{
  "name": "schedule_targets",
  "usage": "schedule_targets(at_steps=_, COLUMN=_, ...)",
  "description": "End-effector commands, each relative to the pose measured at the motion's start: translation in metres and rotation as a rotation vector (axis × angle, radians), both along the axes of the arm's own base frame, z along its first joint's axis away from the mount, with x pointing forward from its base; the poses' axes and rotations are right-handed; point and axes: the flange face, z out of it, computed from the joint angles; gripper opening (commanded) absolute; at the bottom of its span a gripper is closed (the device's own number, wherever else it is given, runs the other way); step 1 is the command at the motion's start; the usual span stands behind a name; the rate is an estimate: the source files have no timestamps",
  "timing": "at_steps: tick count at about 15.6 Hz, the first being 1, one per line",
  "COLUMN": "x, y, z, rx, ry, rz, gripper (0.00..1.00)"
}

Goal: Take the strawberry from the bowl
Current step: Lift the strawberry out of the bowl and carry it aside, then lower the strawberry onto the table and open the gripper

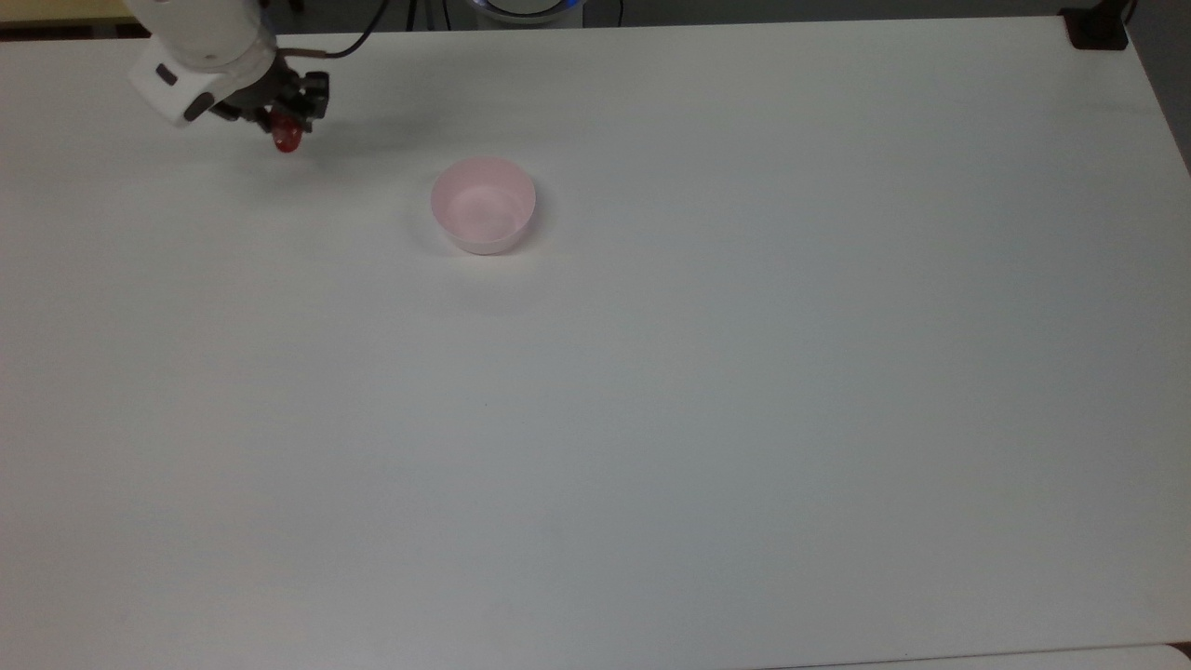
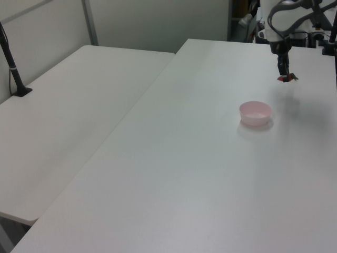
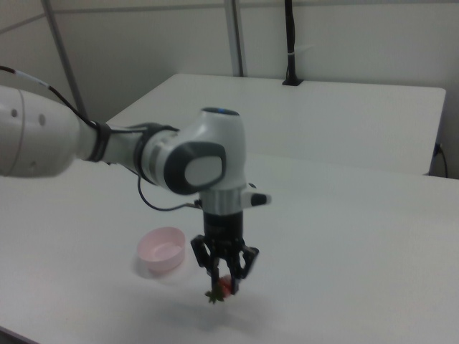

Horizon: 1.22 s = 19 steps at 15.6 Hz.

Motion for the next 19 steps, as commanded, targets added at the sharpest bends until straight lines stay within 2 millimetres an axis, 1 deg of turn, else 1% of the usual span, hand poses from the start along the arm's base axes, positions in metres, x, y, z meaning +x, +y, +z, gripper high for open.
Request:
schedule_targets(at_steps=1, x=0.004, y=-0.011, z=-0.038, rx=-0.024, ry=-0.029, rz=0.037, gripper=0.43)
schedule_targets(at_steps=3, x=0.004, y=-0.019, z=-0.039, rx=-0.041, ry=-0.040, rz=0.042, gripper=0.44)
schedule_targets(at_steps=4, x=0.003, y=-0.021, z=-0.038, rx=-0.040, ry=-0.041, rz=0.046, gripper=0.51)
schedule_targets(at_steps=6, x=0.004, y=-0.021, z=-0.033, rx=-0.043, ry=-0.045, rz=0.045, gripper=0.85)
schedule_targets(at_steps=7, x=0.004, y=-0.022, z=-0.027, rx=-0.046, ry=-0.054, rz=0.028, gripper=0.96)
schedule_targets(at_steps=8, x=0.005, y=-0.021, z=-0.014, rx=-0.049, ry=-0.075, rz=0.013, gripper=1.00)
schedule_targets(at_steps=9, x=0.002, y=-0.020, z=0.002, rx=-0.049, ry=-0.077, rz=-0.014, gripper=1.00)
schedule_targets(at_steps=10, x=0.002, y=-0.015, z=0.022, rx=-0.045, ry=-0.071, rz=-0.047, gripper=1.00)
schedule_targets(at_steps=11, x=0.004, y=-0.007, z=0.048, rx=-0.036, ry=-0.074, rz=-0.077, gripper=1.00)
schedule_targets(at_steps=14, x=0.015, y=0.045, z=0.125, rx=0.019, ry=-0.087, rz=-0.076, gripper=1.00)
schedule_targets(at_steps=16, x=0.013, y=0.074, z=0.168, rx=0.015, ry=-0.104, rz=-0.141, gripper=1.00)
schedule_targets(at_steps=17, x=0.013, y=0.105, z=0.191, rx=0.000, ry=-0.119, rz=-0.153, gripper=1.00)
schedule_targets(at_steps=18, x=0.014, y=0.127, z=0.198, rx=-0.011, ry=-0.120, rz=-0.173, gripper=1.00)
schedule_targets(at_steps=19, x=0.015, y=0.142, z=0.207, rx=-0.024, ry=-0.129, rz=-0.216, gripper=1.00)
